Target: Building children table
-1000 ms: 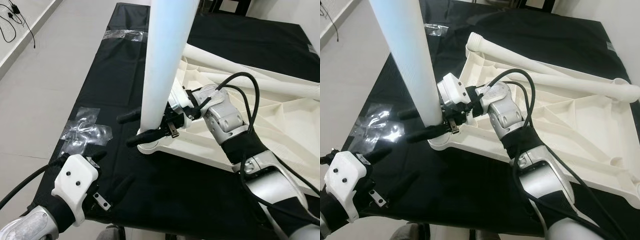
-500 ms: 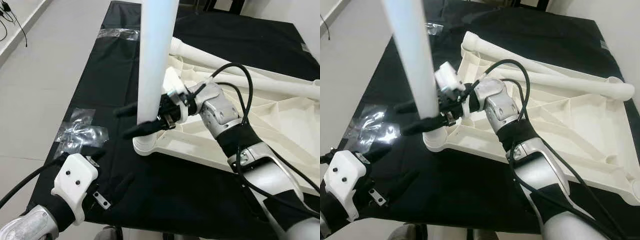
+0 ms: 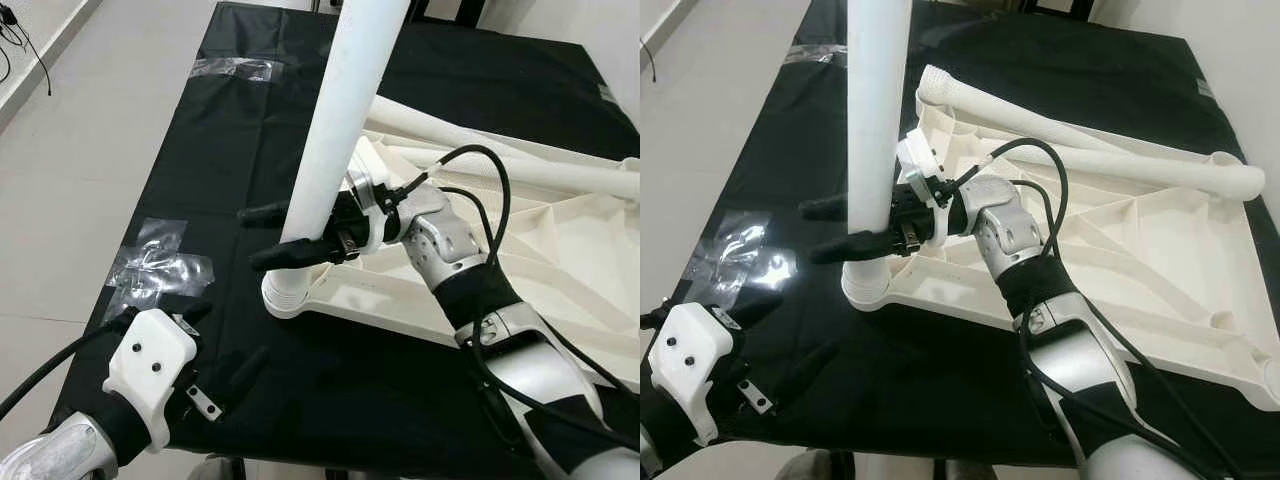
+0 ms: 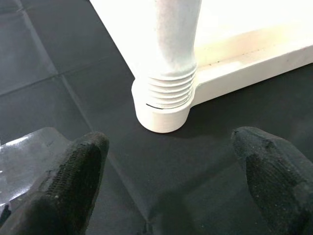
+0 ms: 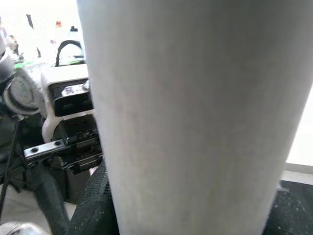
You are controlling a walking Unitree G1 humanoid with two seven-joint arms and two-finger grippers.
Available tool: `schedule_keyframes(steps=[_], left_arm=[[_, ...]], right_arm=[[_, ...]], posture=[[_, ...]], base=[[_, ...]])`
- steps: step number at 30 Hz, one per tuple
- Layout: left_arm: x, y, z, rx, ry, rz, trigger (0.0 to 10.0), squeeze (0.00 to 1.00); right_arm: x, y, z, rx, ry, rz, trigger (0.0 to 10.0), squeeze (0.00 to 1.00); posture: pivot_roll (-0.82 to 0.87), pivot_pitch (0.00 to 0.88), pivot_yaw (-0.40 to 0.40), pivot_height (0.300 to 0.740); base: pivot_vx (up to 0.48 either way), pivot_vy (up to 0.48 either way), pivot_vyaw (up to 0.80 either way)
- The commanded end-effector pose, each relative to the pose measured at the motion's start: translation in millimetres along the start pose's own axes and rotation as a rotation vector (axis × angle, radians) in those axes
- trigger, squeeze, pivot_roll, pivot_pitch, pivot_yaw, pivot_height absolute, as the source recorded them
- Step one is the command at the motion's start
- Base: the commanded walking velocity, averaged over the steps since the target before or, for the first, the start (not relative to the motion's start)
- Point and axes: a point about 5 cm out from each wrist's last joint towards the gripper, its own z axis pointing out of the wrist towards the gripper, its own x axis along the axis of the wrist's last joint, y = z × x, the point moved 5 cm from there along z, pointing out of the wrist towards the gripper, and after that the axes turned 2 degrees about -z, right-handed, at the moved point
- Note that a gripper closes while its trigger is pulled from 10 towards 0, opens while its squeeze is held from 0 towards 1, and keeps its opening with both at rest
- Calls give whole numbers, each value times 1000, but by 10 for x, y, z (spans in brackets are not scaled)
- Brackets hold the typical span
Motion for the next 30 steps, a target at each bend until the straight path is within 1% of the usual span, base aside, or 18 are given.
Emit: schedule_keyframes(steps=[1,3,4,5,6,8,9,11,12,13,15,20,24,25,26,28,29,30], left_arm=[[-40,43,-8,-15,-18,-12,10000,0],[-41,43,-9,-15,-19,-12,10000,0],[-43,41,-11,-15,-19,-12,10000,0],[-43,41,-11,-15,-19,-12,10000,0],[-45,39,-12,-15,-20,-12,10000,0],[-48,35,-14,-16,-21,-12,10000,0],[-48,35,-14,-16,-21,-12,10000,0],[-52,28,-15,-17,-22,-11,10000,0],[-52,28,-15,-17,-22,-11,10000,0],[-53,25,-14,-18,-23,-11,10000,0],[-55,20,-12,-18,-23,-11,10000,0],[-49,14,-8,-17,-21,-8,10000,0],[-34,17,-9,-17,-13,-15,10000,0],[-25,20,-10,-19,-8,-22,10000,0],[-25,20,-10,-19,-8,-22,10000,0],[-14,27,-9,-22,-1,-31,10000,0],[-14,27,-9,-22,-1,-31,10000,0],[-12,29,-8,-23,0,-33,10000,0]], right_arm=[[-449,-130,-4,-10,-67,177,10000,0],[-485,-145,-20,-27,-77,160,10000,0],[-519,-173,-33,-36,-96,133,10000,0],[-519,-173,-33,-36,-96,133,10000,0],[-555,-208,-42,-40,-125,98,10000,0],[-596,-262,-49,-31,-158,66,10000,0],[-596,-262,-49,-31,-158,66,10000,0],[-678,-377,-60,7,-226,19,10000,0],[-678,-377,-60,7,-226,19,10000,0],[-708,-430,-62,31,-250,9,10000,0],[-727,-467,-62,52,-267,6,10000,0],[-749,-514,-68,93,-300,10,10000,0],[-727,-502,-72,103,-312,20,10000,0],[-696,-453,-67,86,-306,49,10000,0],[-696,-453,-67,86,-306,49,10000,0],[-643,-361,-58,37,-284,117,10000,0],[-643,-361,-58,37,-284,117,10000,0],[-616,-325,-51,17,-269,149,10000,0]], posture=[[132,328,-109,740],[134,325,-108,740],[132,325,-105,740],[132,325,-105,740],[131,325,-102,740],[131,326,-98,740],[131,326,-98,740],[131,328,-95,740],[131,328,-95,740],[130,328,-94,740],[128,329,-95,740],[127,330,-98,740],[121,333,-105,740],[119,335,-105,740],[119,335,-105,740],[118,336,-110,740],[118,336,-110,740],[117,337,-111,740]], base=[[0,0,0],[0,0,0],[0,0,0],[0,0,0],[0,0,0],[0,0,0],[0,0,0],[0,0,0],[0,0,0],[0,0,0],[0,0,0],[0,0,0],[0,0,0],[0,0,0],[0,0,0],[0,0,0],[0,0,0],[0,0,0]])
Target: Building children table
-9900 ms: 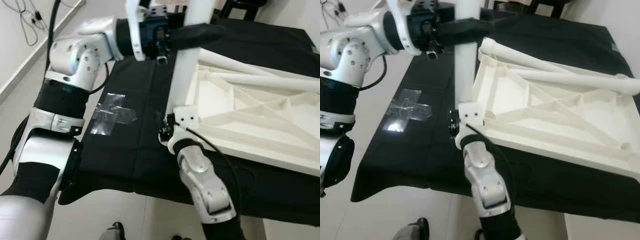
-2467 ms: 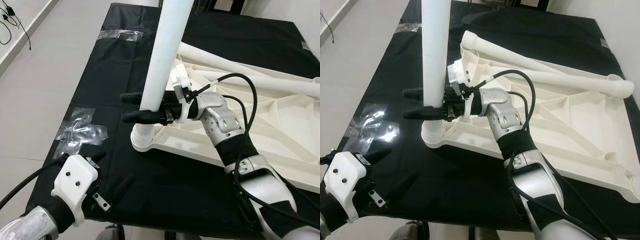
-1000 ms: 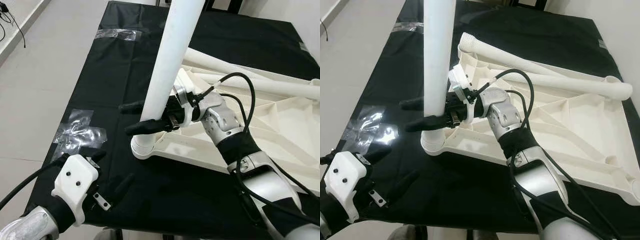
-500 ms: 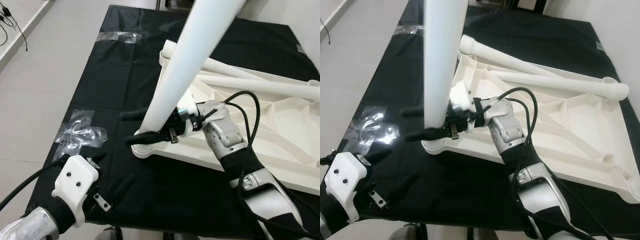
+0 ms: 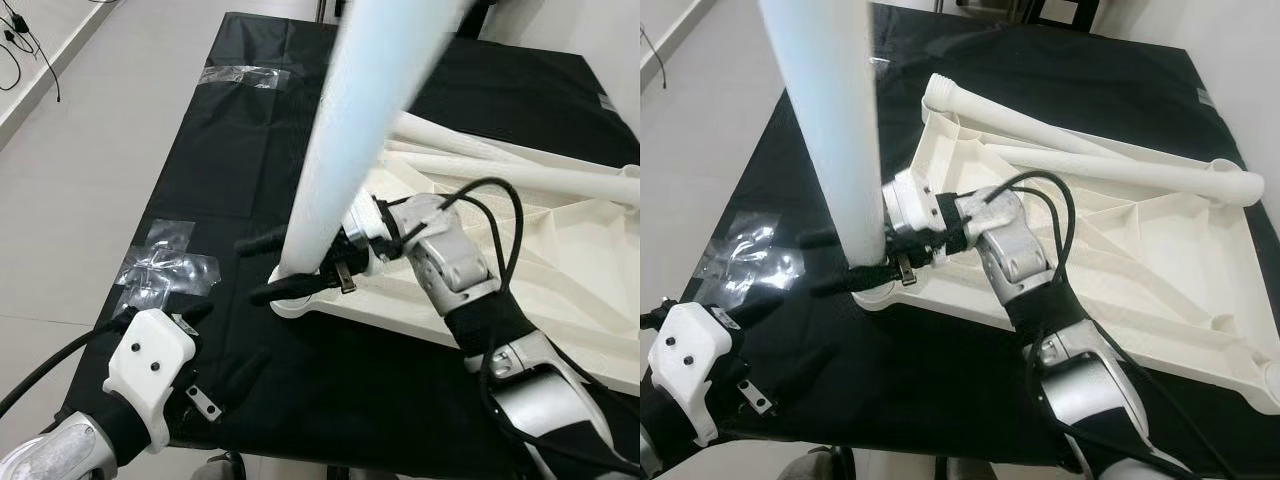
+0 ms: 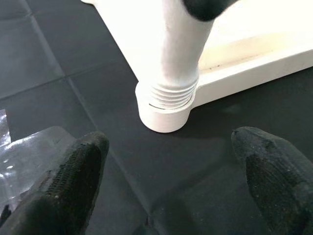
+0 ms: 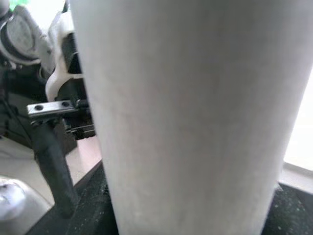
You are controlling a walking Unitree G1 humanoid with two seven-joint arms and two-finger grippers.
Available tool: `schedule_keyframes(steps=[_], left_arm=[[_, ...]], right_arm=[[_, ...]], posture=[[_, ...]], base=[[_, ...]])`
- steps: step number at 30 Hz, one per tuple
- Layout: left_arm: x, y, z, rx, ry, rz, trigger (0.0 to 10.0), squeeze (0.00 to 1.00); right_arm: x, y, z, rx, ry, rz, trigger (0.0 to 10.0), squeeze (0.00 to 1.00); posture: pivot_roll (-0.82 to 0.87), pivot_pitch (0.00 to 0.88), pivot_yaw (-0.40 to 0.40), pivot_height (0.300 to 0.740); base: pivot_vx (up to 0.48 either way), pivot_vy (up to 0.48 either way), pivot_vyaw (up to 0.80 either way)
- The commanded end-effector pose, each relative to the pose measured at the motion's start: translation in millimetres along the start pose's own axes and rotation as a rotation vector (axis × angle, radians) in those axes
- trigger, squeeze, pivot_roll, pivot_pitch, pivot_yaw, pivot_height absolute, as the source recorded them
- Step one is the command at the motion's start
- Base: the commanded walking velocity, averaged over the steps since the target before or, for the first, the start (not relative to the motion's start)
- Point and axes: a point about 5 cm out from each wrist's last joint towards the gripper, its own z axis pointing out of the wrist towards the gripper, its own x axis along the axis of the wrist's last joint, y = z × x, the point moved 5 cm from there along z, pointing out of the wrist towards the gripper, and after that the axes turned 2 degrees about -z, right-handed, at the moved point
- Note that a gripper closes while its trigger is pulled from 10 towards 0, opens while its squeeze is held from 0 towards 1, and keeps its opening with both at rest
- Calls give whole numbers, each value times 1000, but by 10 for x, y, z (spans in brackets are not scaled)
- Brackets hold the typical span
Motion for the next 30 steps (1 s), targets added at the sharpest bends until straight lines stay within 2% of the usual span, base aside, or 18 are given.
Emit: schedule_keyframes(steps=[1,6,15,18,25,26,28,29,30], left_arm=[[-25,28,-11,-12,-9,-20,10000,0],[-21,31,-9,-13,-7,-22,10000,0],[-10,34,-10,-14,-6,-22,10000,0],[-10,34,-10,-14,-6,-22,10000,0],[-8,38,-14,-16,-7,-24,10000,0],[-7,39,-14,-16,-7,-24,10000,0],[-6,39,-13,-16,-7,-23,10000,0],[-8,42,-12,-16,-7,-23,10000,0],[-8,42,-12,-16,-7,-23,10000,0]], right_arm=[[-546,-236,2,27,-91,291,10000,0],[-560,-205,10,4,-100,332,10000,0],[-782,-219,42,-74,-179,406,10000,0],[-782,-219,42,-74,-179,406,10000,0],[-891,-165,40,-184,-200,458,10000,0],[-921,-123,9,-249,-211,464,10000,0],[-939,-94,-15,-293,-219,467,10000,0],[-967,-60,-70,-379,-238,462,10000,0],[-967,-60,-70,-379,-238,462,10000,0]], posture=[[117,337,-111,740],[114,341,-114,740],[114,349,-111,740],[114,349,-111,740],[114,351,-110,740],[115,352,-110,740],[115,352,-110,740],[100,351,-120,740],[100,351,-120,740]], base=[[0,0,0],[0,0,0],[0,0,0],[0,0,0],[0,0,0],[0,0,0],[0,0,0],[0,0,0],[0,0,0]])
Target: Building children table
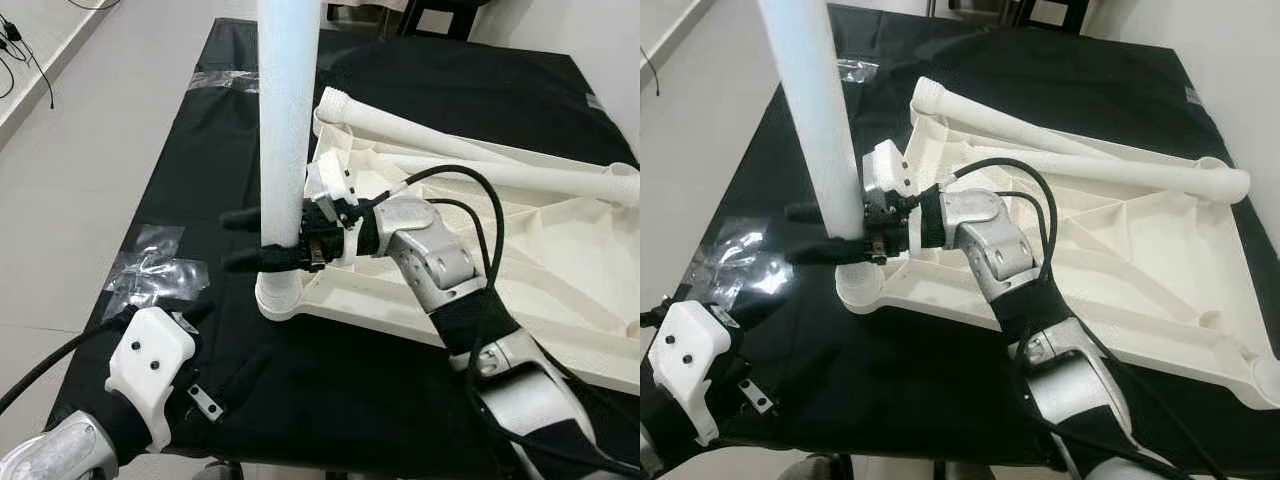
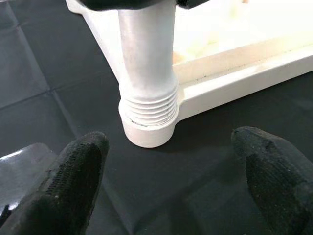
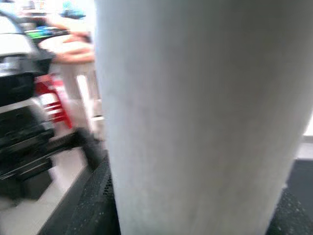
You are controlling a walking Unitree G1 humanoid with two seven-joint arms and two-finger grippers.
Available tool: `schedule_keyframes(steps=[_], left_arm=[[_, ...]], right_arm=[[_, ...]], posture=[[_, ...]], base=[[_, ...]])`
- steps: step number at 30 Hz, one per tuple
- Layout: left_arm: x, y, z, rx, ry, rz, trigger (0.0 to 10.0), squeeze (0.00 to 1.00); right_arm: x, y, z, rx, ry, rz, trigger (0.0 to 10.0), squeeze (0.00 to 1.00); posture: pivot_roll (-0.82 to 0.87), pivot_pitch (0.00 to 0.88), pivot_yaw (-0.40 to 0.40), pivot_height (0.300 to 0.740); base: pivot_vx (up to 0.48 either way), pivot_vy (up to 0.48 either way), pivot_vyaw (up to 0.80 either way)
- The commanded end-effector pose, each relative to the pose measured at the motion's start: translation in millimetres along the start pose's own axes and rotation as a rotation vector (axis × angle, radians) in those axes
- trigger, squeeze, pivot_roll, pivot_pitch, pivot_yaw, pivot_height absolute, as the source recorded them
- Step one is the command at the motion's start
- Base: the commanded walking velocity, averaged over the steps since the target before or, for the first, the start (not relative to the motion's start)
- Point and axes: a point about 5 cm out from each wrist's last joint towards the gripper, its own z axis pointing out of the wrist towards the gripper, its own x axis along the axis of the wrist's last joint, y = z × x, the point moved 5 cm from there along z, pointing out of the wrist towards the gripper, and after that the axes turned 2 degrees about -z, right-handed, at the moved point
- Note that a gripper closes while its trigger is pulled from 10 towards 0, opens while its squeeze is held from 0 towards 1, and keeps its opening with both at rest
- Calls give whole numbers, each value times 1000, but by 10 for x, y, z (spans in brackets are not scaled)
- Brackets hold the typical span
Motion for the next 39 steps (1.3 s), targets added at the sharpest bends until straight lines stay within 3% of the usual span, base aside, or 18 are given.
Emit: schedule_keyframes(steps=[1,3,5,6,7,8,9,10,12,14,17,32,33,34,35,36,38,39], left_arm=[[-27,30,-19,-6,-17,-11,10000,0],[-32,38,-18,-6,-17,-10,10000,0],[-32,38,-18,-6,-17,-10,10000,0],[-36,38,-18,-4,-17,-9,10000,0],[-36,38,-18,-4,-17,-9,10000,0],[-39,34,-13,-4,-17,-8,10000,0],[-39,34,-13,-4,-17,-8,10000,0],[-47,21,-1,-3,-17,-5,10000,0],[-58,12,15,-5,-18,-4,10000,0],[-58,12,15,-5,-18,-4,10000,0],[-99,-20,61,-2,-16,6,10000,0],[116,-314,172,60,86,-16,10000,0],[231,-370,208,42,132,-26,10000,373],[231,-370,208,42,132,-26,10000,373],[438,-408,246,-24,209,-57,10000,1000],[708,-434,276,-118,295,-69,10000,1000],[708,-434,276,-118,295,-69,10000,1000],[945,-455,286,-199,363,-68,10000,1000]], right_arm=[[-883,-64,-228,-125,-279,252,10000,0],[-973,-57,-290,-421,-309,252,10000,0],[-973,-57,-290,-421,-309,252,10000,0],[-995,-165,-301,-652,-295,253,10000,0],[-995,-165,-301,-652,-295,253,10000,0],[-1027,-376,-327,-818,-304,265,10000,0],[-1027,-376,-327,-818,-304,265,10000,0],[-1061,-489,-367,-955,-313,277,10000,0],[-1059,-480,-361,-1023,-303,263,10000,0],[-1059,-480,-361,-1023,-303,263,10000,0],[-1103,-247,-272,-1064,-287,222,10000,0],[-1143,-321,-293,-1161,-332,238,10000,0],[-1151,-310,-283,-1164,-331,234,10000,0],[-1151,-310,-283,-1164,-331,234,10000,0],[-1158,-297,-270,-1163,-330,230,10000,0],[-1164,-285,-258,-1161,-329,228,10000,0],[-1164,-285,-258,-1161,-329,228,10000,0],[-1166,-273,-243,-1159,-328,225,10000,0]], posture=[[100,351,-120,740],[91,348,-138,740],[91,348,-138,740],[90,342,-138,740],[90,342,-138,740],[95,342,-134,740],[95,342,-134,740],[90,334,-113,740],[86,317,-103,740],[86,317,-103,740],[99,276,-108,740],[101,209,-98,740],[98,201,-96,740],[98,201,-96,740],[94,185,-90,740],[96,176,-90,740],[96,176,-90,740],[95,169,-86,740]], base=[[0,0,0],[0,0,0],[0,0,0],[0,0,0],[0,0,0],[0,0,0],[0,0,0],[0,0,0],[0,0,0],[0,0,0],[0,0,0],[0,0,0],[0,0,0],[0,0,0],[0,0,0],[0,0,0],[0,0,0],[0,0,0]])
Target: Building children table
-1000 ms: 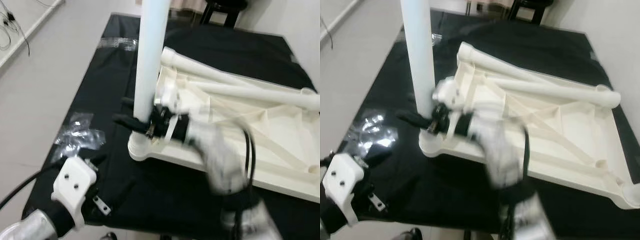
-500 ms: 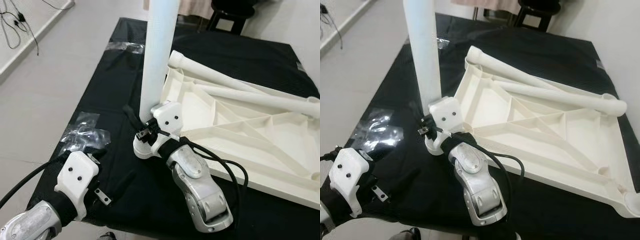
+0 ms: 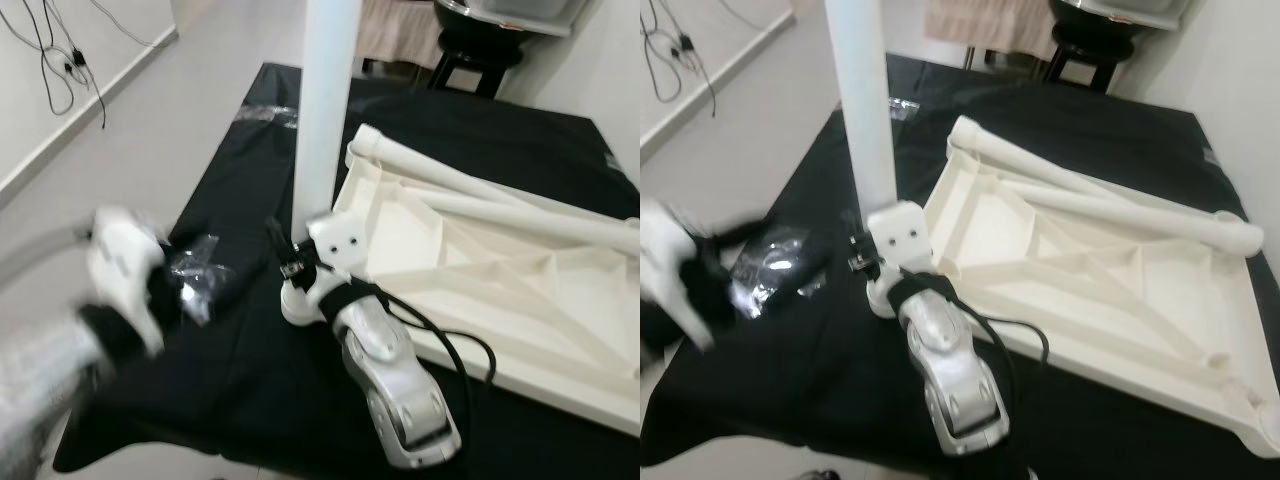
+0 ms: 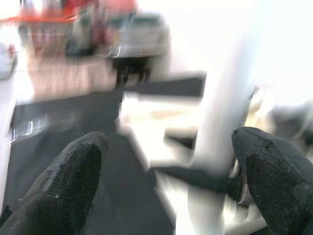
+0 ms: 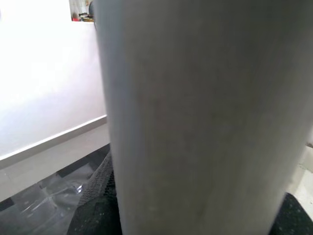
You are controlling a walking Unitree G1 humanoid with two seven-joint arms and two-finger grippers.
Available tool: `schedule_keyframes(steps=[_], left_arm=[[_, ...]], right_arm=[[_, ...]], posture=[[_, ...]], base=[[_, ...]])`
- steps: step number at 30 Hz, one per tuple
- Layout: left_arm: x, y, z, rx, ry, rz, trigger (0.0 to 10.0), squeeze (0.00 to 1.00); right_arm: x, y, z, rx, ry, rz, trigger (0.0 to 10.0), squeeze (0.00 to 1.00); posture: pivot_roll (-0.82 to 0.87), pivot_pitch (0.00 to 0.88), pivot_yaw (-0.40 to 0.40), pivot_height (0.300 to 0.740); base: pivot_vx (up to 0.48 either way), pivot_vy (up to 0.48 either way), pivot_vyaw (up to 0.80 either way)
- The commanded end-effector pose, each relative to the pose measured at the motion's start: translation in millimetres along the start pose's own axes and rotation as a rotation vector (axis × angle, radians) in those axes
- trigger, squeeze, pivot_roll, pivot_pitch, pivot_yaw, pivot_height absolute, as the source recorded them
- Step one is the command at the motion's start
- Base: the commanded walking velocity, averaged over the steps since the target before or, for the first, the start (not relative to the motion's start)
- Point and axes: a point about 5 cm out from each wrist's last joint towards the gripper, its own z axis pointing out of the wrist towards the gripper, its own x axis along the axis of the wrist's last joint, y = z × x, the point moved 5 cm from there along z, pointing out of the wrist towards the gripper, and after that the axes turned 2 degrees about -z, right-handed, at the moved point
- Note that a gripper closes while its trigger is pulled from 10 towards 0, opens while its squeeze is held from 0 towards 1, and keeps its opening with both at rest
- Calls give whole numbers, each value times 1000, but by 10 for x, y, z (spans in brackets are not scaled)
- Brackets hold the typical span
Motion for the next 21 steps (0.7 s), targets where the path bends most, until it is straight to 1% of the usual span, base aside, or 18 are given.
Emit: schedule_keyframes(steps=[1,2,3,4,6,8,9,10,11,12,13,14,15,16,17,19,21], left_arm=[[9,41,-11,-52,-3,-40,10000,1000],[228,19,82,-130,60,-49,10000,1000],[404,15,172,-214,104,-56,10000,1000],[404,15,172,-214,104,-56,10000,1000],[622,26,349,-362,149,-72,10000,1000],[622,26,349,-362,149,-72,10000,1000],[676,29,425,-405,155,-75,10000,1000],[676,29,425,-405,155,-75,10000,1000],[733,18,533,-438,161,-74,10000,1000],[733,18,533,-438,161,-74,10000,1000],[772,10,626,-458,163,-80,10000,1000],[772,10,626,-458,163,-80,10000,1000],[771,24,705,-488,136,-93,10000,1000],[765,35,750,-506,115,-102,10000,1000],[726,64,772,-529,90,-98,10000,0],[662,84,812,-555,54,-103,10000,0],[636,74,838,-552,42,-115,10000,0]], right_arm=[[-742,-3,-111,-35,-301,28,10000,0],[-734,-17,-94,-32,-297,28,10000,0],[-721,-38,-75,-27,-292,28,10000,0],[-721,-38,-75,-27,-292,28,10000,0],[-691,-89,-45,-11,-283,26,10000,0],[-691,-89,-45,-11,-283,26,10000,0],[-684,-103,-39,-6,-281,25,10000,0],[-684,-103,-39,-6,-281,25,10000,0],[-672,-116,-36,-3,-278,25,10000,0],[-672,-116,-36,-3,-278,25,10000,0],[-663,-125,-34,-1,-276,27,10000,0],[-663,-125,-34,-1,-276,27,10000,0],[-653,-132,-28,0,-271,29,10000,0],[-646,-138,-24,0,-269,30,10000,0],[-638,-142,-21,0,-266,32,10000,0],[-622,-152,-15,3,-260,35,10000,0],[-617,-153,-13,3,-259,36,10000,0]], posture=[[95,169,-86,740],[96,164,-84,740],[97,158,-85,740],[97,158,-85,740],[89,154,-82,740],[89,154,-82,740],[86,152,-79,740],[86,152,-79,740],[84,152,-77,740],[84,152,-77,740],[81,153,-72,740],[81,153,-72,740],[80,157,-67,740],[79,158,-66,740],[78,160,-65,740],[76,165,-61,740],[76,167,-62,740]], base=[[0,0,0],[0,0,0],[0,0,0],[0,0,0],[0,0,0],[0,0,0],[0,0,0],[0,0,0],[0,0,0],[0,0,0],[0,0,0],[0,0,0],[0,0,0],[0,0,0],[0,0,0],[0,0,0],[0,0,0]])
